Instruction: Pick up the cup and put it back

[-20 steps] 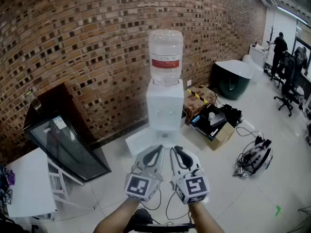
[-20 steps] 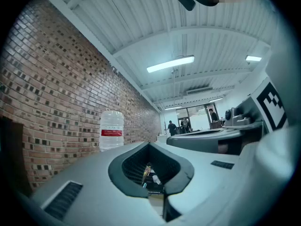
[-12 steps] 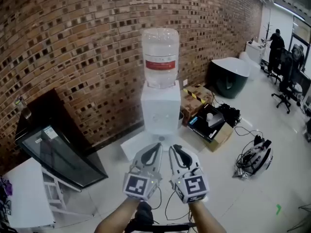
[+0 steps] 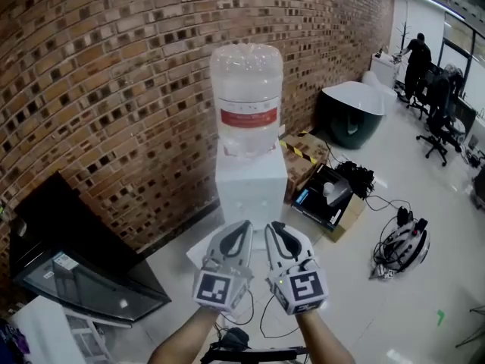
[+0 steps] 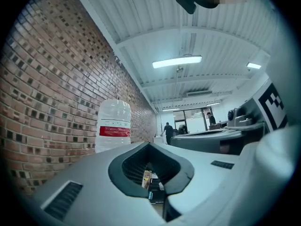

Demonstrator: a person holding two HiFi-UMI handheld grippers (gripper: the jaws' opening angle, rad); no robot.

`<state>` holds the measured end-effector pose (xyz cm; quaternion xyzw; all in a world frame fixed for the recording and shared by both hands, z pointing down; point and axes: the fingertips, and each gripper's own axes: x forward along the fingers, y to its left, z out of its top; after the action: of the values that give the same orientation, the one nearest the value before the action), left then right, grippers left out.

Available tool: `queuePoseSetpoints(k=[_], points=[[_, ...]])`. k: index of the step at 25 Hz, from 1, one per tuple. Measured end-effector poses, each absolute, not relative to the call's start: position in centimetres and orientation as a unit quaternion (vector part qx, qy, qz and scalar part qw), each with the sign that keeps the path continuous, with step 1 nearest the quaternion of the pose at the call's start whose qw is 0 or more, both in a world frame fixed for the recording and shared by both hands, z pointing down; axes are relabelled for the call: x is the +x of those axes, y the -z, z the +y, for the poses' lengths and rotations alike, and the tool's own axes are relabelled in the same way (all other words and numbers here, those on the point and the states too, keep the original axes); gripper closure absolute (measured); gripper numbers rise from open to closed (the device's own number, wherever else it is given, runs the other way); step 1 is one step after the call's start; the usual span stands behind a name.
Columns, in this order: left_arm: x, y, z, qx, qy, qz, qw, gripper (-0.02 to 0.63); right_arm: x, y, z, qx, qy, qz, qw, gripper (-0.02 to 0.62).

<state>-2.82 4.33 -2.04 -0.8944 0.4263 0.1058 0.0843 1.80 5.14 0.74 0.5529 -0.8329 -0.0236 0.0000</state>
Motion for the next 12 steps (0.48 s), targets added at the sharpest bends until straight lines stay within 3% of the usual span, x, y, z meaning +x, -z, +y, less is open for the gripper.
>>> queuePoseSetpoints(k=[12], points=[[-4.5, 1.9, -6.8, -0.891, -0.119, 0.427, 0.096, 0.604, -0.5, -0.3, -7.2, 0.567, 0.042, -0.822, 0.017, 0.555]])
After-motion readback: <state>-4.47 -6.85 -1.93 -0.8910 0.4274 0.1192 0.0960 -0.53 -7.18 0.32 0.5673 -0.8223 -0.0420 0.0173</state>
